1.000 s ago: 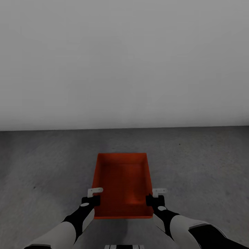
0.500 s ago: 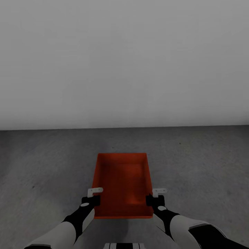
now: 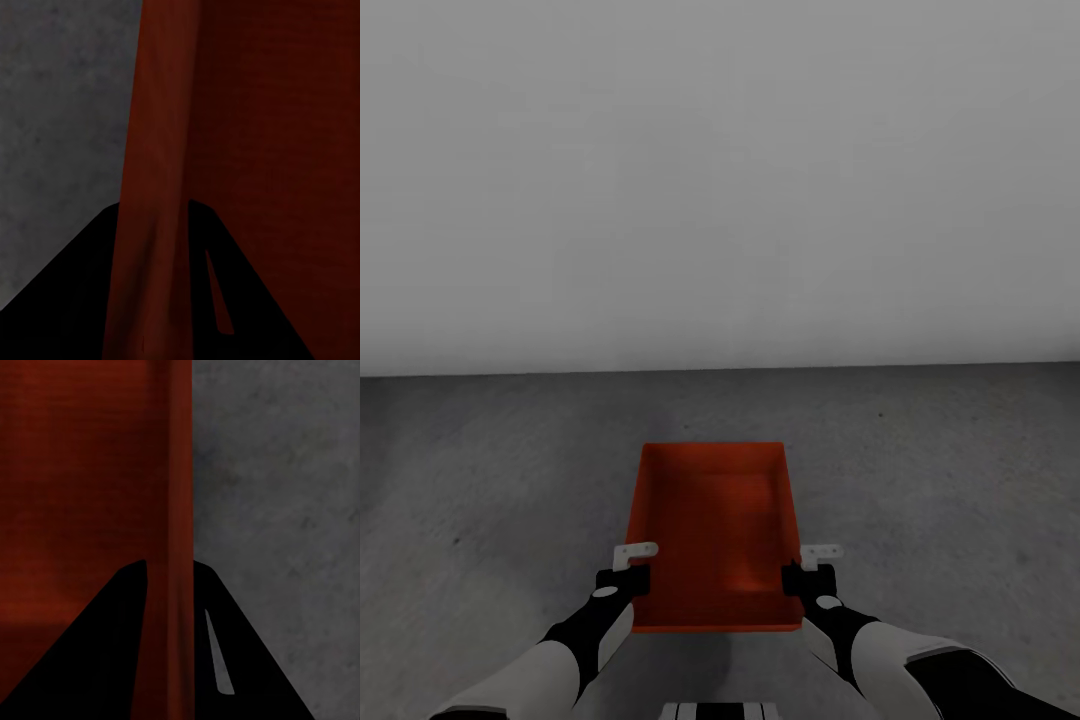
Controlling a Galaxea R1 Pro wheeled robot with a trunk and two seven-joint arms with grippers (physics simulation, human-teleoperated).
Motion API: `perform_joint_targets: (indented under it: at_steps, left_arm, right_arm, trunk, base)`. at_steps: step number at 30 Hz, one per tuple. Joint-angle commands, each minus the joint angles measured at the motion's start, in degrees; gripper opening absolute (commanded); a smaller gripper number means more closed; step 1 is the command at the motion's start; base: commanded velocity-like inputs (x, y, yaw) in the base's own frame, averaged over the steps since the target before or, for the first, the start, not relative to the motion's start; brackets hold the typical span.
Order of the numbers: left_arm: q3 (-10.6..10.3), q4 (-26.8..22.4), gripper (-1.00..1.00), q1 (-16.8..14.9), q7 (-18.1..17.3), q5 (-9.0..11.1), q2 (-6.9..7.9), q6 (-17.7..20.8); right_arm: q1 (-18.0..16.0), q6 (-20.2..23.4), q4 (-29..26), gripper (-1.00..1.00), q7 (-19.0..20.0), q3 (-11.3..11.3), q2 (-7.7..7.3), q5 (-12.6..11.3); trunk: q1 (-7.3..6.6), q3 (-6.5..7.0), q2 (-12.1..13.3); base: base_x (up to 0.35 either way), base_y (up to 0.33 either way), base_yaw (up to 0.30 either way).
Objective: Move the two storage containers from the living room to the garage. In the garage, place one container on the floor and stack the other container on top of it (either order is fine).
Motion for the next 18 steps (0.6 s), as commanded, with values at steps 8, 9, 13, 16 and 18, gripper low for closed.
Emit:
perform_joint_targets:
  at_steps: [8,9,13,16,18]
  left_arm:
    - [0.3,0.2,-1.0,0.0,0.5,0.2,0.29,-0.2]
    - [0.3,0.2,-1.0,0.0,0.5,0.2,0.29,-0.2]
    - [0.3,0.2,-1.0,0.0,0.5,0.2,0.22,-0.2]
    - [0.3,0.2,-1.0,0.0,0.5,0.2,0.23,-0.1]
    - [0.3,0.1,-1.0,0.0,0.5,0.2,0.23,-0.1]
  right_arm:
    - [-0.1,-0.1,-2.6,-1.0,0.6,-2.4,0.06,1.9]
    - [-0.1,-0.1,-2.6,-1.0,0.6,-2.4,0.05,1.9]
    - [-0.1,0.0,-2.6,-1.0,0.6,-2.4,0.05,1.8]
    - [-0.1,0.0,-2.6,-1.0,0.6,-2.4,0.06,1.8]
    - [-0.1,0.0,-2.6,-1.0,0.6,-2.4,0.06,1.9]
  trunk:
    - [-0.01,-0.04,0.0]
    - [-0.01,-0.04,0.0]
    - [0.87,-0.75,-1.6]
    - [1.53,-1.29,-2.8]
    - [1.97,-1.65,-3.6]
  base:
    - [0.0,0.0,0.0]
    - [0.0,0.0,0.0]
    - [0.0,0.0,0.0]
    - [0.0,0.0,0.0]
    - [0.0,0.0,0.0]
